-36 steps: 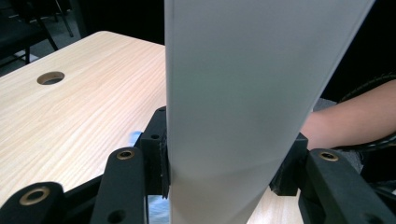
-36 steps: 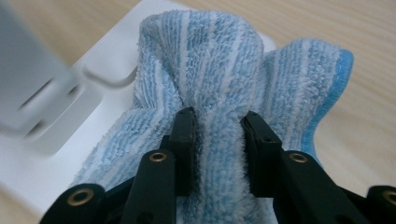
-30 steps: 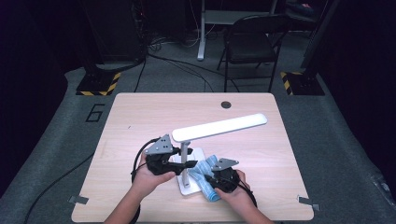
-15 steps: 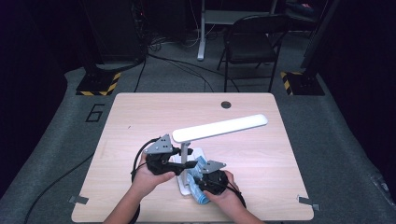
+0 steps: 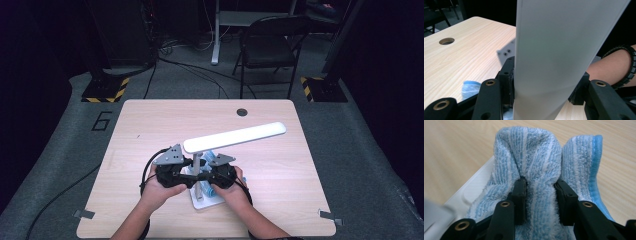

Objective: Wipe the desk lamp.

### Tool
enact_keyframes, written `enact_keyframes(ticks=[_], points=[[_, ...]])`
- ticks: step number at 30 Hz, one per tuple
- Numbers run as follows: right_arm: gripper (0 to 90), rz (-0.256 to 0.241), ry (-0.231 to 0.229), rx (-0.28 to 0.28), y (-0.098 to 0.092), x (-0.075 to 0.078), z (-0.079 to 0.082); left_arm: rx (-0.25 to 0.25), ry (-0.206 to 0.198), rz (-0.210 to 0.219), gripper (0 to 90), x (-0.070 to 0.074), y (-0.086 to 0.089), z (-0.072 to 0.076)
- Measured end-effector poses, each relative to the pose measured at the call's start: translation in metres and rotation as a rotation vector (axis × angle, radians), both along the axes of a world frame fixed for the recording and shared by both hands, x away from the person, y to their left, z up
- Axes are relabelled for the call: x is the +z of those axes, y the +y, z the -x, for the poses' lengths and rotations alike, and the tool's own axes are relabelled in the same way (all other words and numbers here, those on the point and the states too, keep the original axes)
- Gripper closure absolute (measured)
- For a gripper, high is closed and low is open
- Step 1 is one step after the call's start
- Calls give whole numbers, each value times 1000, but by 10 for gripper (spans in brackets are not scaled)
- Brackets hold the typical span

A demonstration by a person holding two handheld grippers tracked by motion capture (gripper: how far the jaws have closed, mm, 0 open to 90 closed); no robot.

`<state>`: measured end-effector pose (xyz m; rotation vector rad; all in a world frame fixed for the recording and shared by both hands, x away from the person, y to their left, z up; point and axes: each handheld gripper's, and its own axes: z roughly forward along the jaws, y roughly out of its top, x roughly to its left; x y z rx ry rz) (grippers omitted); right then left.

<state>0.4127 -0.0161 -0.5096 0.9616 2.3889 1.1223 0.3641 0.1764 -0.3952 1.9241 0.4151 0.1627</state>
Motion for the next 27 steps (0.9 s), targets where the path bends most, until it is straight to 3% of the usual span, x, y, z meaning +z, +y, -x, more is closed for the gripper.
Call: enact_keyframes(ticks=[7, 12, 21, 27], points=[[641, -8, 6, -53, 4, 1, -29, 4, -1, 2, 508, 0, 1, 1], [642, 2, 19, -68, 7, 2, -37, 6, -3, 1, 508, 0, 1, 0], [653, -20, 27, -55, 1, 1, -30, 7, -8, -7, 510, 0, 0, 1], [654, -32, 23, -39, -6, -1, -10, 3, -7, 1, 509, 0, 0, 0]])
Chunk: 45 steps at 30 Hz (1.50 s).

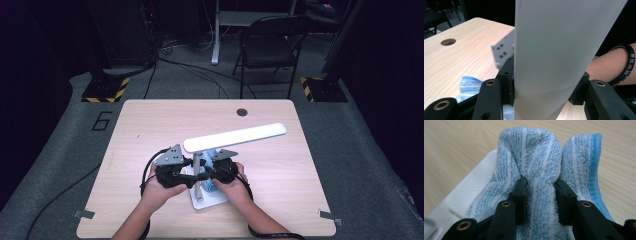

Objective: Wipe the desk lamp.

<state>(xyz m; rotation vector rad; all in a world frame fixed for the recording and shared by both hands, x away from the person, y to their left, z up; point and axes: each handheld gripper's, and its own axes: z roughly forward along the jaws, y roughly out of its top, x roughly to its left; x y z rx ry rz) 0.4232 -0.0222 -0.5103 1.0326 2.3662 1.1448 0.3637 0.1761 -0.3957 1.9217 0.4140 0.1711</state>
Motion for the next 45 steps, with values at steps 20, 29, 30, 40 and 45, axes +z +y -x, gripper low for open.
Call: enact_keyframes(ticks=[20, 29, 30, 40, 45], points=[[655, 24, -12, 110, -27, 0, 70, 3, 3, -1, 508, 0, 0, 0], [654, 30, -14, 121, -22, 0, 58, -4, 9, -3, 506, 0, -1, 0], [654, 29, -16, 117, -20, 0, 55, -4, 10, -2, 506, 0, -1, 0], [652, 17, -17, 64, -5, -1, 20, -13, 13, -7, 506, 0, 1, -1], [649, 15, -26, 34, 2, -1, 1, -10, 12, -5, 506, 0, 1, 0]])
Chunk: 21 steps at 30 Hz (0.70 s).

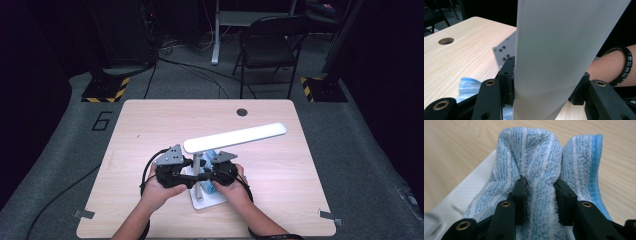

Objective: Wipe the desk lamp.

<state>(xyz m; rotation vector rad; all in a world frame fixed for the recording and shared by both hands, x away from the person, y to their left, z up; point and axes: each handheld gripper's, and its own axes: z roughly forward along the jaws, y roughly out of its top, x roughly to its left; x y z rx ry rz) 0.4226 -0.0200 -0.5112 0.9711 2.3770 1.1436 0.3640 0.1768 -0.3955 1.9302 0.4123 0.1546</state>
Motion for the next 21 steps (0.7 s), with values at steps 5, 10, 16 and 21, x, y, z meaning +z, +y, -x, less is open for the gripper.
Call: enact_keyframes(ticks=[5, 10, 16, 21], points=[[649, -2, 14, -26, 4, 1, -18, 10, 1, 8, 505, 0, 0, 1], [646, 1, 23, -46, 7, 2, -29, 6, -2, 6, 505, 0, 1, 0], [647, -4, 17, -49, 6, 1, -31, 12, -4, 12, 506, -1, 3, 0], [649, -6, 15, -58, 2, 1, -28, 11, -1, 20, 505, -1, 6, -1]])
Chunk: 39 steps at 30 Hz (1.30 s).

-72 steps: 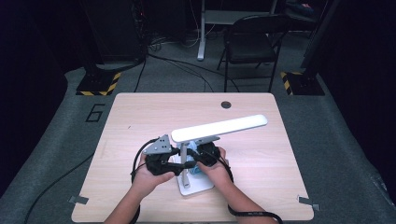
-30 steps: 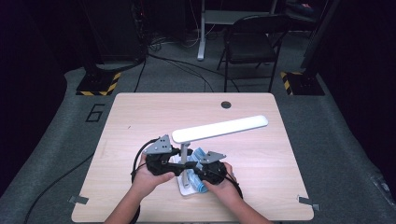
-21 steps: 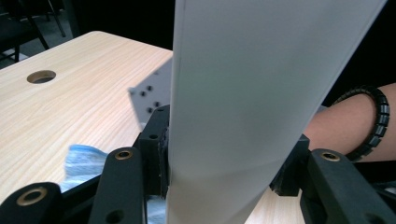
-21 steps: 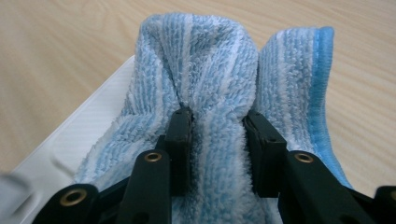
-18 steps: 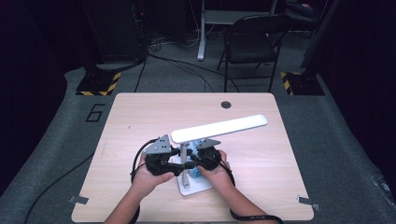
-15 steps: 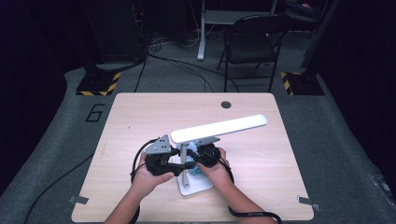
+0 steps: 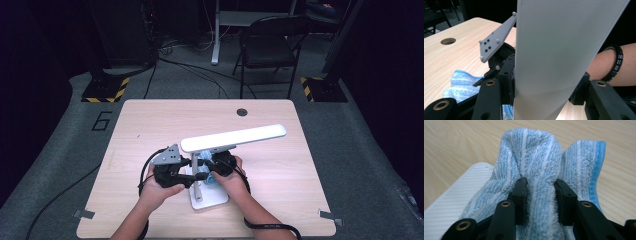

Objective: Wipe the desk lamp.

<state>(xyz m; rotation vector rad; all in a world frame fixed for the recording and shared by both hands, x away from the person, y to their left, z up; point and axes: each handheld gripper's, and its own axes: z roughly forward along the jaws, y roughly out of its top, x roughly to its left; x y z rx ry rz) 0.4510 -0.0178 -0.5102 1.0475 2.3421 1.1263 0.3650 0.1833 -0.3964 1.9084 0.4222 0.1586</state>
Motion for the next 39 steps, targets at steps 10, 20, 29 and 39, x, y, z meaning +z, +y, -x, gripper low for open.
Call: enact_keyframes(ticks=[10, 20, 29, 39], points=[[649, -18, -3, -24, -7, -1, 8, -8, 14, -17, 497, 2, 8, 0], [649, -31, 5, -49, -18, -1, 20, 21, 16, -44, 496, 5, 22, -1], [635, -17, 10, -55, -26, 0, 38, 101, 30, -44, 545, 5, 41, -5], [625, 8, 15, -24, -26, 3, 54, 179, -22, -55, 657, 3, 46, -5]])
